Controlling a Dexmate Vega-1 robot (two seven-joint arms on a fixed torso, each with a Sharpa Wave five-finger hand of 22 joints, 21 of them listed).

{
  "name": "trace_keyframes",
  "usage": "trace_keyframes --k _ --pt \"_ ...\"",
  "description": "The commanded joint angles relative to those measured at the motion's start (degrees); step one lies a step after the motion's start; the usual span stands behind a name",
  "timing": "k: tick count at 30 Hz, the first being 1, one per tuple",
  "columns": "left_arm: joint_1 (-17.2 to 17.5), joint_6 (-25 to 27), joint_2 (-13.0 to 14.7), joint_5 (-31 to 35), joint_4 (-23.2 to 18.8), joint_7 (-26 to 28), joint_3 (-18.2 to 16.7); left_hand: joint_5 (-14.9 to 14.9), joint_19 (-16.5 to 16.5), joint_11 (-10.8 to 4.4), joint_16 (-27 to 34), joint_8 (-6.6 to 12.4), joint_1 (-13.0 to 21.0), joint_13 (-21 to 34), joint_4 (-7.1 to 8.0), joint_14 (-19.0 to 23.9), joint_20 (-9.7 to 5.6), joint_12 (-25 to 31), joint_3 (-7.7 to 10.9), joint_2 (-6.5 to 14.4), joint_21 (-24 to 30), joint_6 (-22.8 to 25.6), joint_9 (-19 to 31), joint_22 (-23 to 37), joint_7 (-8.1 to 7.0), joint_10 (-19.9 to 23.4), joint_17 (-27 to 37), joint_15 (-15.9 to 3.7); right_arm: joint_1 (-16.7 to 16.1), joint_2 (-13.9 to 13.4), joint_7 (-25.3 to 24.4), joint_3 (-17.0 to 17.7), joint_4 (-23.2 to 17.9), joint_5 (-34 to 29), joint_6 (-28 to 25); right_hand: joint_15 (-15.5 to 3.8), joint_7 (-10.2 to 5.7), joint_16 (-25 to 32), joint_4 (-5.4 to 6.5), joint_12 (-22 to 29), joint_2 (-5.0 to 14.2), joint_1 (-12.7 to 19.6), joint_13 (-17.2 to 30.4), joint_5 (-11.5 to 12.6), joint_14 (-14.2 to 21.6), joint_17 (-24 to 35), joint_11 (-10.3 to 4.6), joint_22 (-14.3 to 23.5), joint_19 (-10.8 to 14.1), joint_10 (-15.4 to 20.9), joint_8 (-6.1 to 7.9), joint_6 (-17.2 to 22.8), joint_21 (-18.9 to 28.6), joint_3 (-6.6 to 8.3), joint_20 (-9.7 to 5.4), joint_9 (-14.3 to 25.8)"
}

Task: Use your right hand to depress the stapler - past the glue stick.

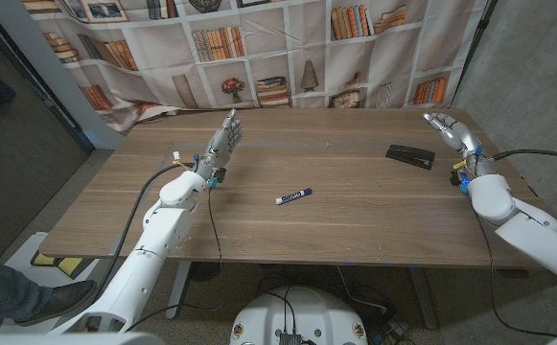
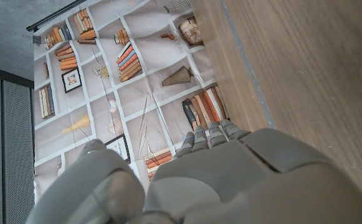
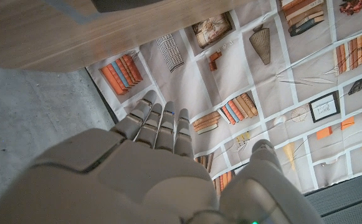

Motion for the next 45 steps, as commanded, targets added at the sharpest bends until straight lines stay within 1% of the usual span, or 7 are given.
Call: trace_keyframes --k 1,14,17,22,34,40,45 --pt "0.55 -0.26 0.27 -0.18 -0.25 -0.24 -0.27 -0.31 0.14 -1.10 0.03 -0.02 0.47 0.10 0.08 1.05 -0.18 -0.02 -0.29 0.15 -0.21 1.38 0.13 0.17 0.78 1.32 0.17 -0.87 -0.35 -0.24 -3.80 -1.35 -2.16 -4.41 -6.88 -0.38 -0.18 -0.04 0.22 -0.37 -0.64 0.01 0.18 0.37 -0.20 0.29 -0.10 0.08 -0.27 -0.19 0.42 0.69 -0.40 -0.38 -3.04 0.08" --pt "1.55 -0.93 0.05 -0.83 -0.31 0.21 -1.26 -0.41 0.23 -0.62 -0.28 -0.20 0.56 0.10 0.07 0.81 -0.66 -0.35 -0.46 0.27 -0.30 1.69 0.10 0.18 1.33 1.21 0.17 -0.75 -0.84 -2.34 -3.41 -2.84 -5.03 -7.57 -12.85 -1.74 -0.21 -0.05 0.31 0.06 -0.76 -0.26 0.04 0.79 0.37 0.17 -1.69 0.14 -0.11 1.88 0.86 2.74 -1.01 -0.71 -3.86 0.05" --pt "1.64 -0.69 0.03 -0.85 -0.30 0.30 -1.30 -0.44 0.33 -0.87 -0.23 -0.13 0.59 0.10 0.07 1.07 -0.67 -0.25 -0.52 0.32 -0.31 2.12 0.09 0.18 1.14 1.71 0.17 -0.85 -0.67 -2.70 -3.05 -3.72 -5.85 -8.68 -15.22 -1.84 -0.22 -0.17 0.34 -0.11 -0.70 -0.29 0.01 0.86 0.13 0.16 -1.68 0.14 -0.18 1.67 0.75 2.65 -1.14 -0.73 -4.02 0.04" --pt "1.63 -0.46 -0.08 -0.78 -0.29 0.37 -1.24 -0.48 0.67 -0.92 -0.19 -0.01 0.62 0.10 0.06 1.38 -1.06 -0.23 -0.58 0.37 -0.23 2.70 0.09 0.18 0.86 2.06 0.16 -1.09 -0.13 -3.64 -2.10 -5.31 -7.20 -10.69 -18.65 -1.52 -1.36 -0.67 0.67 -1.26 -0.33 -0.72 -0.08 1.06 -1.28 0.19 -1.07 0.19 -0.96 -0.33 -0.51 -0.07 -1.99 -0.90 -3.97 0.02" --pt "2.21 -0.33 0.00 -0.83 -0.77 0.53 -1.61 -0.55 0.78 -1.01 -0.30 -0.12 0.70 0.10 0.06 1.44 -1.13 -0.36 -0.68 0.51 -0.28 2.99 0.08 0.18 0.87 2.25 0.16 -1.18 0.41 -4.72 -0.48 -7.76 -9.05 -12.92 -22.83 -1.68 -1.08 -0.30 0.90 -1.10 -0.05 -1.02 -0.09 1.15 -0.61 0.22 -1.48 0.20 -0.68 0.46 -0.42 0.14 -2.20 -0.99 -3.94 0.03" --pt "2.66 0.60 0.39 -0.86 -1.34 0.49 -1.79 -0.58 0.83 -1.04 -0.33 -0.19 0.73 0.10 0.06 1.51 -1.14 -0.41 -0.74 0.57 -0.30 3.07 0.07 0.18 0.75 2.38 0.15 -1.20 1.22 -4.74 -0.06 -9.26 -9.44 -14.32 -24.28 -1.72 -1.60 0.00 1.00 -0.85 0.21 -1.10 -0.10 1.24 0.36 0.19 -1.86 0.22 0.18 1.52 0.14 1.66 -2.17 -1.03 -3.88 0.04" --pt "2.77 0.56 0.44 -0.91 -1.43 0.38 -2.05 -0.60 0.92 -1.03 -0.37 -0.26 0.76 0.10 0.06 1.55 -1.15 -0.49 -0.78 0.61 -0.30 3.10 0.07 0.19 0.75 2.37 0.15 -1.22 2.19 -4.53 0.87 -10.39 -9.39 -14.95 -25.69 -1.74 -2.08 0.02 1.02 -0.90 0.49 -1.02 -0.09 1.27 0.55 0.18 -2.17 0.22 0.38 1.58 0.05 1.54 -2.22 -0.93 -3.86 0.05"
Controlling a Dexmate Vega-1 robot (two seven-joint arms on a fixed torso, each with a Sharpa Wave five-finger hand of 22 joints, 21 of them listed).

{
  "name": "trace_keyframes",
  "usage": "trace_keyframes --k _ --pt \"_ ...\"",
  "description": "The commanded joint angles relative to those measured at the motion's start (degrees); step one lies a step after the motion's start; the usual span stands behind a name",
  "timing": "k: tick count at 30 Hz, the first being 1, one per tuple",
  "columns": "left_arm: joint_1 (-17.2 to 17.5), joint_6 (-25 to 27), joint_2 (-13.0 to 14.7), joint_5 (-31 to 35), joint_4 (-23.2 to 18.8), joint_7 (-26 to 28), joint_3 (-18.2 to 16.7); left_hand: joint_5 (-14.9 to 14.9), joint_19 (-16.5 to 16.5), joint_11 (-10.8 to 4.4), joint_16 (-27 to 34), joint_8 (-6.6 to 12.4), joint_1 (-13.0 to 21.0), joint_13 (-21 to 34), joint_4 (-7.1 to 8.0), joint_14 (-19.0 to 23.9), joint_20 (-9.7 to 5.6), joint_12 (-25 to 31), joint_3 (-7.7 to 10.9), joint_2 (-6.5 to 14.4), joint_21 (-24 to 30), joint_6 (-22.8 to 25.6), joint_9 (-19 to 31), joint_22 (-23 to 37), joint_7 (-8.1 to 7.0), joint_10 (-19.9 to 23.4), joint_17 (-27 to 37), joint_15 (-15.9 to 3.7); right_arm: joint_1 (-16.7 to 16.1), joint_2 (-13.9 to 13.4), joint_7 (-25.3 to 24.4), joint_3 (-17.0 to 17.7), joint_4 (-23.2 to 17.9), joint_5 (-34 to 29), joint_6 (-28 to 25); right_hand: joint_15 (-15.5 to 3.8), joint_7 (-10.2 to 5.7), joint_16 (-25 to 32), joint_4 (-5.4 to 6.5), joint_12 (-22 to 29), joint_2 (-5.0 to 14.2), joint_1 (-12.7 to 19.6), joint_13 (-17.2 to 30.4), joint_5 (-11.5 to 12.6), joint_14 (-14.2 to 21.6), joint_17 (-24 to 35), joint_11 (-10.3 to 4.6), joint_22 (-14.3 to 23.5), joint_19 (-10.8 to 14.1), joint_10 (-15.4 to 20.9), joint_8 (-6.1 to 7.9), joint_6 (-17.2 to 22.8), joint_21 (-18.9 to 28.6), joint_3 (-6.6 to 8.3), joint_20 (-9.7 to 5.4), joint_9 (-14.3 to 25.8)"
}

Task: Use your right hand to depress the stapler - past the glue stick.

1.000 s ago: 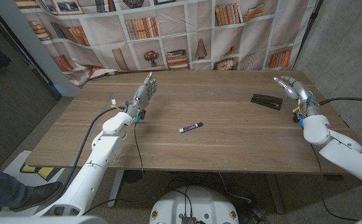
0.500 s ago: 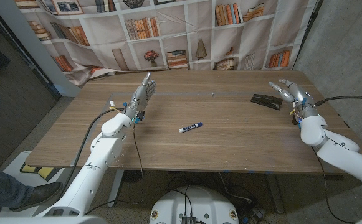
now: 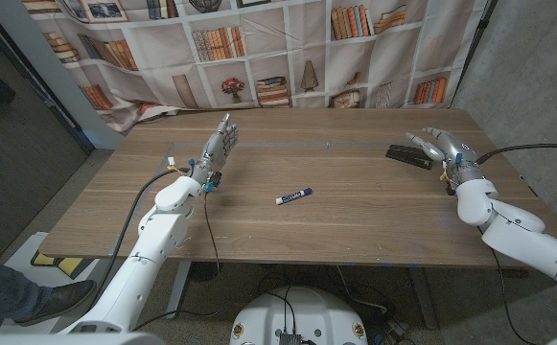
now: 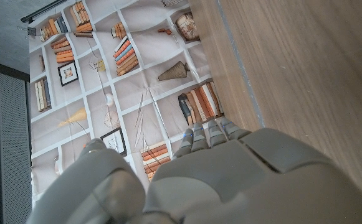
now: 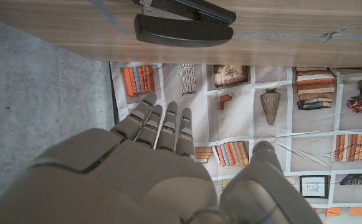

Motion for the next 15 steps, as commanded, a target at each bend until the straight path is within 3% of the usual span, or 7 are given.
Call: trace_keyframes --k 1,6,12,15 --pt "0.57 0.77 0.36 -0.13 -0.58 -0.12 -0.49 -0.14 -0.15 0.20 -0.15 -0.05 0.27 0.09 0.13 0.23 -0.05 -0.07 -0.40 0.13 -0.06 0.38 0.21 0.18 0.28 0.50 0.15 0.14 1.72 -0.21 1.66 -2.98 -0.77 -2.19 -3.54 0.04 -0.31 0.43 -0.02 0.21 0.27 -0.31 0.04 0.39 0.72 0.18 -0.43 0.24 0.80 0.45 0.24 0.03 -0.05 0.10 -3.91 0.20" --pt "0.85 0.90 0.49 -0.17 -0.95 -0.17 -0.66 -0.16 -0.12 0.20 -0.18 -0.12 0.30 0.10 0.12 0.25 -0.08 -0.10 -0.44 0.16 -0.08 0.37 0.21 0.19 0.18 0.59 0.15 0.12 2.02 -0.44 2.18 -3.38 -0.80 -2.31 -4.31 0.09 -0.25 0.61 -0.04 0.38 0.60 -0.12 0.05 0.41 1.46 0.16 -0.25 0.24 1.36 1.11 0.09 -0.23 0.00 0.23 -3.85 0.22" --pt "1.42 0.95 0.52 -0.27 -1.42 -0.09 -0.96 -0.19 -0.08 0.06 -0.19 -0.20 0.32 0.10 0.12 0.34 0.02 -0.16 -0.49 0.21 -0.11 0.40 0.21 0.19 0.12 0.66 0.15 0.12 2.17 -0.44 2.29 -3.60 -0.57 -2.14 -4.72 -0.25 -0.28 1.44 -0.06 0.27 1.21 0.17 0.09 0.37 4.69 0.16 -0.48 0.25 3.78 1.45 -0.17 -0.87 0.49 0.43 -3.62 0.26" --pt "1.61 0.91 0.50 -0.30 -1.46 -0.02 -1.09 -0.20 -0.05 0.10 -0.20 -0.22 0.33 0.10 0.12 0.36 -0.02 -0.20 -0.51 0.23 -0.11 0.42 0.21 0.19 0.13 0.65 0.15 0.09 2.34 -0.35 2.27 -3.77 -0.53 -2.20 -5.32 -1.21 -0.30 2.11 -0.10 0.08 1.56 0.32 0.12 0.18 8.73 0.20 -1.11 0.30 7.77 1.84 -0.02 -0.62 1.44 0.42 -2.97 0.29"
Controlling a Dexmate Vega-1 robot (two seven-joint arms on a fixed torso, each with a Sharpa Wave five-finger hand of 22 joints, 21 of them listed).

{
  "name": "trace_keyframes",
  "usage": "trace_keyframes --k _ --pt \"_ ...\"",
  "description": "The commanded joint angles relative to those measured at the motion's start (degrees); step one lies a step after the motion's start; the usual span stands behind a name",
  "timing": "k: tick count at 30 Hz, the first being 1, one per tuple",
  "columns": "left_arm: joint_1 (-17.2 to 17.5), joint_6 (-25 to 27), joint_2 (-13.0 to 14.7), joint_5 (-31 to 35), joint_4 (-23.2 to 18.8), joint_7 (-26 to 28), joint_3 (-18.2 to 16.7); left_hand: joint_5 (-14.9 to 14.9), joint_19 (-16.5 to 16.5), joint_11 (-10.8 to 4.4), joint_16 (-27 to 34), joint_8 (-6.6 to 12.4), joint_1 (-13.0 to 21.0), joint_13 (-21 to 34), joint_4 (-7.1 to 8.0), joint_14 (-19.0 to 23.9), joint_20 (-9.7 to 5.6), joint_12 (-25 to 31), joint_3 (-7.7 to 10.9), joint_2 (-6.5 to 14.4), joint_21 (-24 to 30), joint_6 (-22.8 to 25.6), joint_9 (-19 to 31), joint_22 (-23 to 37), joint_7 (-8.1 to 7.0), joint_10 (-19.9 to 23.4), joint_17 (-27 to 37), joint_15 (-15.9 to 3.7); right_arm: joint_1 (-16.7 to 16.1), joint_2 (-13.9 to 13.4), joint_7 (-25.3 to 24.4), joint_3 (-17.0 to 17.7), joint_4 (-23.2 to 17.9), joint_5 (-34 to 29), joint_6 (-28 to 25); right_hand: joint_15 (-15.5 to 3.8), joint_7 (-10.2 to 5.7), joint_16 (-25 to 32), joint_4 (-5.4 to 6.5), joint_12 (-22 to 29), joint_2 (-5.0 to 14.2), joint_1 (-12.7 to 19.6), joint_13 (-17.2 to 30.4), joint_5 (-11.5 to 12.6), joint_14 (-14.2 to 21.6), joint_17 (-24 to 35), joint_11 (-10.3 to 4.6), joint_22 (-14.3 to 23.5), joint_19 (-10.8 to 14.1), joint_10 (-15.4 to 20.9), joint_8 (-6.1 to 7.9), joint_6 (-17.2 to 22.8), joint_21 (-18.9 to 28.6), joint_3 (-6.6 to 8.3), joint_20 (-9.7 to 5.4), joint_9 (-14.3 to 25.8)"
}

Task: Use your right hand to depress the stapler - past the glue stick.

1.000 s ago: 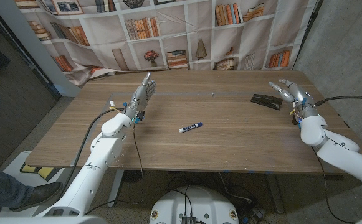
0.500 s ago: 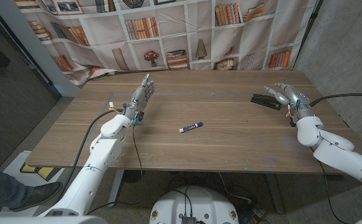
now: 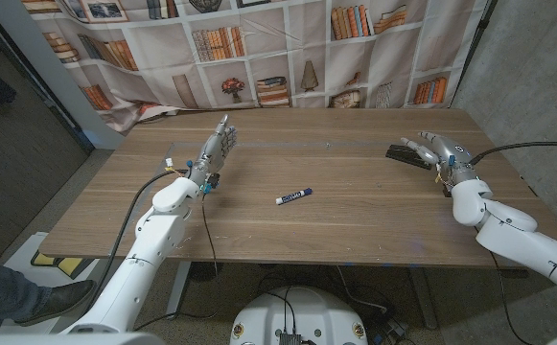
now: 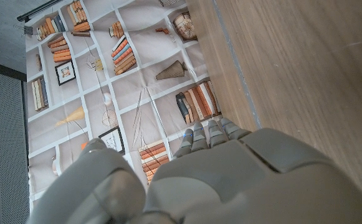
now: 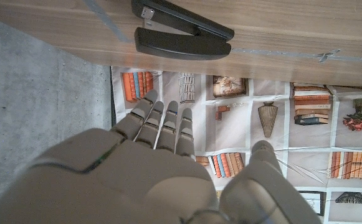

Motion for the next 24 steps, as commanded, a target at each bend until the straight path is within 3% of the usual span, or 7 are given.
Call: trace_keyframes --k 1,12,16,24 --pt "0.83 0.18 0.06 -0.25 -0.56 -0.01 -0.53 -0.21 -0.03 -0.03 -0.18 -0.14 0.31 0.10 -0.04 0.36 -0.02 -0.19 -0.36 0.21 -0.11 0.43 0.08 0.19 0.11 0.17 0.15 0.09 0.92 -0.17 0.72 -1.30 0.02 -0.28 -1.89 -1.07 0.06 0.99 -0.08 0.01 0.78 0.35 0.13 0.13 4.80 0.22 -0.21 0.32 3.91 0.58 0.35 1.17 1.06 0.39 -2.73 0.15" --pt "1.35 -0.53 -0.40 -0.53 -0.31 0.26 -1.02 -0.27 0.04 -0.04 -0.16 -0.19 0.37 0.10 -0.04 0.65 0.39 -0.23 -0.46 0.32 -0.16 0.70 0.09 0.19 -0.16 0.50 0.15 0.05 2.09 -0.38 1.49 -2.61 -0.40 -1.46 -4.18 -1.04 -0.83 0.16 -0.45 1.40 1.27 1.13 0.14 -0.04 5.95 0.17 -0.22 0.39 5.22 5.43 1.22 4.48 0.85 0.66 -2.97 0.16" --pt "1.40 -0.60 -0.43 -0.53 -0.23 0.16 -0.97 -0.30 0.08 -0.04 -0.17 -0.22 0.40 0.11 -0.05 0.74 0.45 -0.27 -0.51 0.36 -0.18 0.82 0.09 0.19 -0.70 0.59 0.15 0.15 2.56 -0.52 1.89 -2.98 -0.21 -1.73 -4.76 -1.10 -0.35 0.01 -0.57 1.78 1.36 1.35 0.13 -0.10 6.46 0.16 -0.14 0.41 5.75 7.00 1.59 5.88 0.85 0.72 -3.02 0.15" --pt "1.59 -0.43 -0.66 -0.66 -0.01 0.11 -0.88 -0.33 0.07 0.08 -0.15 -0.26 0.45 0.11 -0.05 0.96 0.56 -0.27 -0.58 0.43 -0.23 0.97 0.10 0.20 -0.99 0.87 0.15 0.12 3.82 -1.28 3.60 -4.13 -0.20 -2.77 -6.55 -0.76 -0.61 -1.08 -0.76 1.94 1.37 1.66 0.12 -0.17 4.61 0.14 0.13 0.41 4.44 8.42 1.41 6.17 -0.02 0.76 -3.03 0.14"
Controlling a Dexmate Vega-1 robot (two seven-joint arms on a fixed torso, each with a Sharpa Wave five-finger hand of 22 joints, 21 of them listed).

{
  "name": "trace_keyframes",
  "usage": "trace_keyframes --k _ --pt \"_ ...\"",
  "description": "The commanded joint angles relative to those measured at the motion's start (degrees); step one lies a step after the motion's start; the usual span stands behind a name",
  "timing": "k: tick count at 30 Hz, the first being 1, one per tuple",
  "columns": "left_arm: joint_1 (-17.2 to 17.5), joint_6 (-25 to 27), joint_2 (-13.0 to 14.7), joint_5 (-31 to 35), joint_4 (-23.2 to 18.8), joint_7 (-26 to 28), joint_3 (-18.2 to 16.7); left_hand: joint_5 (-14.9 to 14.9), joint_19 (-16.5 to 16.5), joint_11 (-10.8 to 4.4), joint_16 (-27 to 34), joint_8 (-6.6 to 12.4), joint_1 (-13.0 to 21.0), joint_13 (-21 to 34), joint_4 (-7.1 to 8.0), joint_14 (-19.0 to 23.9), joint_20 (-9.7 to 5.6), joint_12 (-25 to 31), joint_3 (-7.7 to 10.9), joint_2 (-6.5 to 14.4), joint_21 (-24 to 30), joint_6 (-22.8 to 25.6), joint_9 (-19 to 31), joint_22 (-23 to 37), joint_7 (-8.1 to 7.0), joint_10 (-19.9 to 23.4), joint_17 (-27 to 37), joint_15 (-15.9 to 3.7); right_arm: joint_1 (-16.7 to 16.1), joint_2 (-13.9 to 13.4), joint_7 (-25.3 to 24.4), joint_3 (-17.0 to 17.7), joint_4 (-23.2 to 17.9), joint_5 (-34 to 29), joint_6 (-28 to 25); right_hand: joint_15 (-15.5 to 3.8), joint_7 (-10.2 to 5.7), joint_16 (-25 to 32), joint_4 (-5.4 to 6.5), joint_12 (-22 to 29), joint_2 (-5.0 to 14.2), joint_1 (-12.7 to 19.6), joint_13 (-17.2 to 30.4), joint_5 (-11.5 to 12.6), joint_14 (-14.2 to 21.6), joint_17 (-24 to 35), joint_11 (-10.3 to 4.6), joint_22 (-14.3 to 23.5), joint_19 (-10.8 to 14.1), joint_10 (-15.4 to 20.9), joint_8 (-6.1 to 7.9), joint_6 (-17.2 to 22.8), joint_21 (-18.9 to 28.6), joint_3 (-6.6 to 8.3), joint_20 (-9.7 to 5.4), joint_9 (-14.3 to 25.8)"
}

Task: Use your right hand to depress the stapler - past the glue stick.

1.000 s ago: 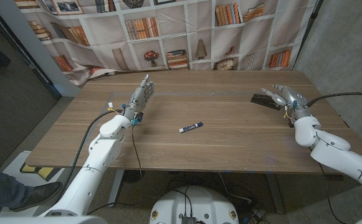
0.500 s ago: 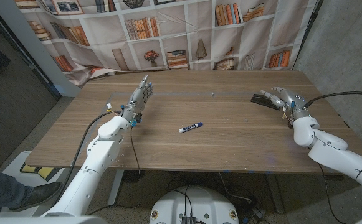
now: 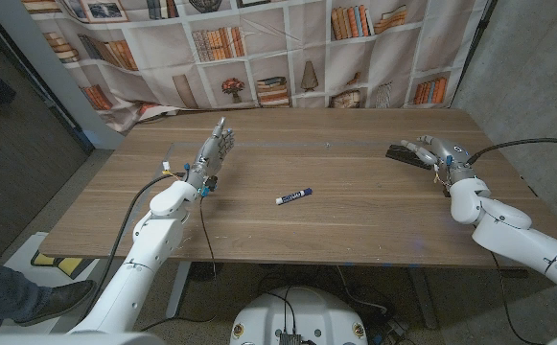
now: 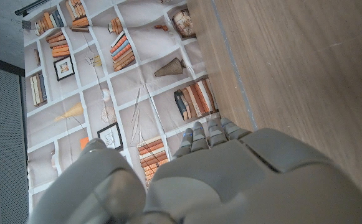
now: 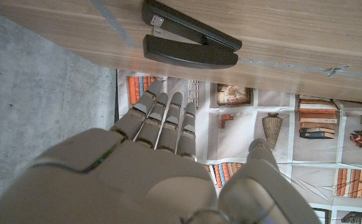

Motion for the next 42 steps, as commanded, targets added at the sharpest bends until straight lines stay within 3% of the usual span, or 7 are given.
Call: trace_keyframes --k 1,26,31,42 --pt "0.33 -0.20 -0.37 -0.20 0.45 0.02 -0.10 -0.12 -0.12 -0.05 0.03 -0.16 0.17 0.11 0.20 0.35 0.36 -0.28 -0.35 0.16 -0.24 0.07 0.08 0.20 -0.08 0.39 0.15 0.07 2.17 -0.91 2.51 -2.22 0.05 -1.87 -3.13 0.03 -0.05 -0.49 -0.27 0.32 0.11 0.40 0.11 -0.18 -0.69 0.14 -0.03 0.13 -0.75 0.82 0.10 0.44 -0.36 0.27 -3.07 0.15" --pt "0.16 -0.18 -0.52 0.06 0.58 0.38 -0.18 -0.24 0.20 -0.14 -0.02 -0.23 0.35 0.12 0.17 0.85 -0.20 -0.43 -0.60 0.39 -0.29 0.76 0.11 0.20 -0.09 0.97 0.15 0.09 6.39 0.45 4.51 -6.01 4.54 -3.30 -5.68 -0.23 -0.30 -0.75 -0.24 -0.81 0.26 0.42 0.09 -0.28 -0.93 0.17 -0.40 0.13 -0.66 -0.69 -0.08 0.99 -0.85 0.20 -3.23 0.18" --pt "0.12 0.08 -0.67 -0.24 0.98 0.20 -0.19 -0.27 0.22 -0.04 -0.06 -0.30 0.38 0.13 0.17 0.84 -0.18 -0.50 -0.66 0.41 -0.31 0.75 0.12 0.20 -0.15 0.96 0.15 -0.01 7.28 0.80 4.67 -6.93 5.45 -3.83 -5.34 -0.33 0.52 -0.54 -0.25 -0.66 0.23 0.44 0.08 -0.30 -0.32 0.15 -0.55 0.12 -0.30 0.24 0.27 2.40 -0.96 0.14 -3.26 0.18" --pt "-0.50 0.19 -0.84 -0.20 1.83 0.03 -0.30 -0.30 0.24 -0.12 -0.13 -0.37 0.41 0.13 0.16 0.81 -0.14 -0.58 -0.76 0.45 -0.35 0.82 0.13 0.20 -0.21 1.04 0.15 0.04 7.97 1.14 4.81 -7.82 6.42 -4.15 -5.28 -0.58 0.49 -0.14 -0.25 -0.35 0.26 0.46 0.06 -0.30 1.10 0.14 -0.85 0.12 0.91 1.78 0.39 3.36 -0.77 0.08 -3.41 0.16"
